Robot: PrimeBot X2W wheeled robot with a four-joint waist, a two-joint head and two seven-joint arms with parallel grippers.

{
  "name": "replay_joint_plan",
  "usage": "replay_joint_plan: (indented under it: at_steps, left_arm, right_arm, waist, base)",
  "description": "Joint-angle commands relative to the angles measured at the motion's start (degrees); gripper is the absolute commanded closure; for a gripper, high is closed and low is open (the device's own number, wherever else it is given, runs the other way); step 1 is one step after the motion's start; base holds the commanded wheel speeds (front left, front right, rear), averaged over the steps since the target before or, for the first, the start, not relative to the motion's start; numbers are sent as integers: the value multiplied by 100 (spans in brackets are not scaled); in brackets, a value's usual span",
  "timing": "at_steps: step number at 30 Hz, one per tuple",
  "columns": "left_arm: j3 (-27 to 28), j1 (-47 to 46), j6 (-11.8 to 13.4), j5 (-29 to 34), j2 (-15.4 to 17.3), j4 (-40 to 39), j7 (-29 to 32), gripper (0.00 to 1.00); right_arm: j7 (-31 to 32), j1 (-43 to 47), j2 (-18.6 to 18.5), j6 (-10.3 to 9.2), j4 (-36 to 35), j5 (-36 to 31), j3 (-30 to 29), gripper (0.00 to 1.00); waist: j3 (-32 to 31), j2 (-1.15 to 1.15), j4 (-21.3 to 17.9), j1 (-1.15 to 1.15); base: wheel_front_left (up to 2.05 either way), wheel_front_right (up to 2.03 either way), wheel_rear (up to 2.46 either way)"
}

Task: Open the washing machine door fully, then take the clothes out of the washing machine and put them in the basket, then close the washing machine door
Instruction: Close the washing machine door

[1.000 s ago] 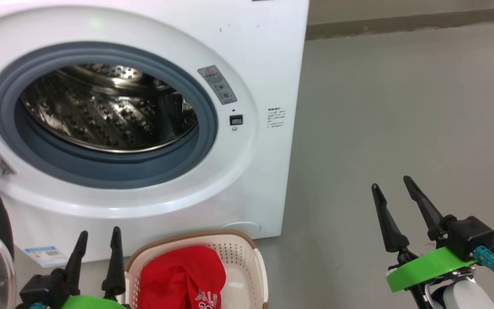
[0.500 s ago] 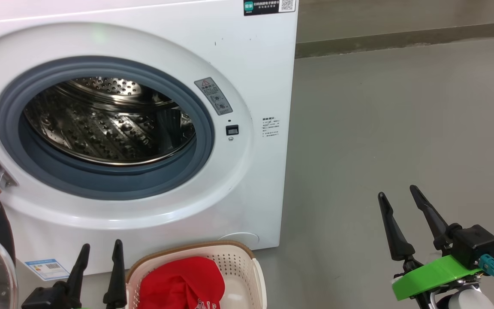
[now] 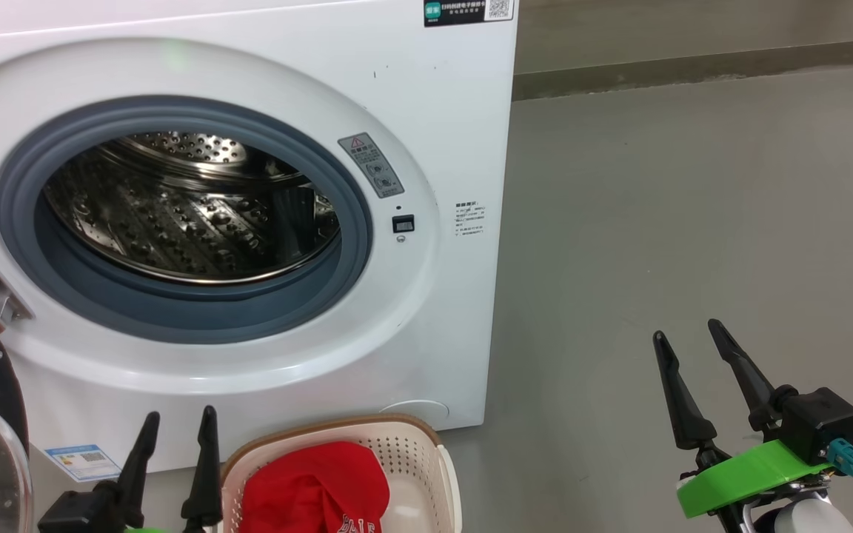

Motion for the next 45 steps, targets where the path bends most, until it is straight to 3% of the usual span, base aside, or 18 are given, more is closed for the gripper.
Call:
replay_joint_plan:
  at_steps: [1,14,34,45]
  left_arm:
    - [183,-97,-66,29,77,-242,-69,0]
    - [235,-104,-81,321,92,-335,-69,0]
    - [207,-130,-143,313,84,-389,-69,0]
    - [244,-131,-155,286,78,-312,-69,0]
  right_arm:
    - [-36,-65,-51,36,-149,-99,103,0]
    - [-36,-95,-50,36,-125,-92,100,0]
    - [-36,-111,-33,36,-99,-78,90,0]
    - [-36,-88,-26,36,-85,-61,112,0]
  waist:
    - [7,0,3,0]
    - [46,0,17,0]
    - [18,0,48,0]
    - [-20,0,102,0]
  base:
    - [0,0,0]
    - [-17,17,0]
    - [-151,151,0]
    - [-28,28,0]
